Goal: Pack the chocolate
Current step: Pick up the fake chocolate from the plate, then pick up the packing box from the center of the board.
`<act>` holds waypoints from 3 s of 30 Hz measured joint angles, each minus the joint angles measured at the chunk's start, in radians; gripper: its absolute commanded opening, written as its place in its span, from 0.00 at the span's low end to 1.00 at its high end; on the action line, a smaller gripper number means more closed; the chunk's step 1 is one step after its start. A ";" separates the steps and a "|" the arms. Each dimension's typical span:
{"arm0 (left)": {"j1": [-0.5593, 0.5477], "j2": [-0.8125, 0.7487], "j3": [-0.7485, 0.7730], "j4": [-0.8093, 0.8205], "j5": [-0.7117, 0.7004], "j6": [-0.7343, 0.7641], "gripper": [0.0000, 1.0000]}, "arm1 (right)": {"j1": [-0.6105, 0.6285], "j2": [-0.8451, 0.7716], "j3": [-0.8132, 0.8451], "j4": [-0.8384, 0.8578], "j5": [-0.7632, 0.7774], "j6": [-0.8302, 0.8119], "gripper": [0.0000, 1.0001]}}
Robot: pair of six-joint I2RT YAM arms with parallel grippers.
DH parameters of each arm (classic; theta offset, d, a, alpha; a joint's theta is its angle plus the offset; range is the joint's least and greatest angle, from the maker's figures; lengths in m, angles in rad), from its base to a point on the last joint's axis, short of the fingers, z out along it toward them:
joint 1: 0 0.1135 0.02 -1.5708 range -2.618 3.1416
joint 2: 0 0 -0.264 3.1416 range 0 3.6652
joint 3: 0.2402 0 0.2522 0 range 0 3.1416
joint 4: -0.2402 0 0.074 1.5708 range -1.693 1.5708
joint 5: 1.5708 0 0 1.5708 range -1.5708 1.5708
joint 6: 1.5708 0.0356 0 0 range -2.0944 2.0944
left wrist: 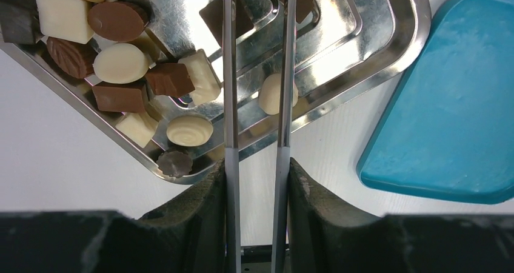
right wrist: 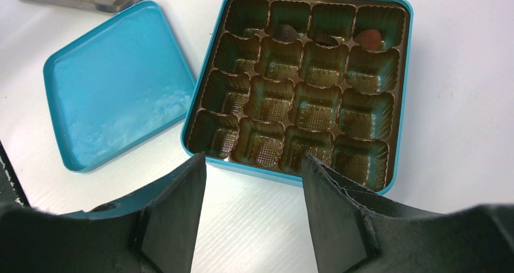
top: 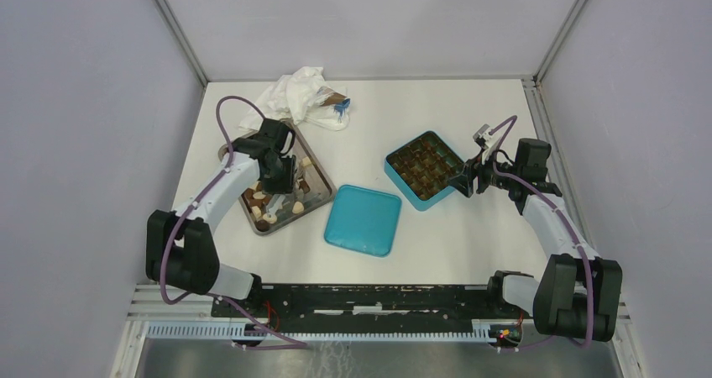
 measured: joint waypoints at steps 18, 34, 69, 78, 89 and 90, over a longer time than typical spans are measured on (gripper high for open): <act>0.000 -0.143 0.000 0.005 0.003 -0.015 0.02 | 0.000 0.000 0.000 0.000 0.000 -0.001 0.65; -0.182 -0.312 -0.045 0.199 0.238 -0.120 0.02 | 0.000 0.002 0.023 -0.030 0.067 -0.063 0.80; -0.393 -0.309 -0.184 0.430 0.209 -0.225 0.02 | 0.164 0.778 0.715 -0.271 0.393 -0.180 0.28; -0.428 -0.309 -0.184 0.430 0.195 -0.251 0.02 | 0.167 0.772 0.690 -0.240 0.404 -0.192 0.00; -0.463 -0.361 -0.185 0.430 0.151 -0.268 0.02 | 0.164 0.342 0.315 -0.012 0.435 -0.223 0.00; -0.465 -0.370 -0.185 0.430 0.148 -0.268 0.02 | 0.163 0.288 0.280 0.019 0.434 -0.234 0.00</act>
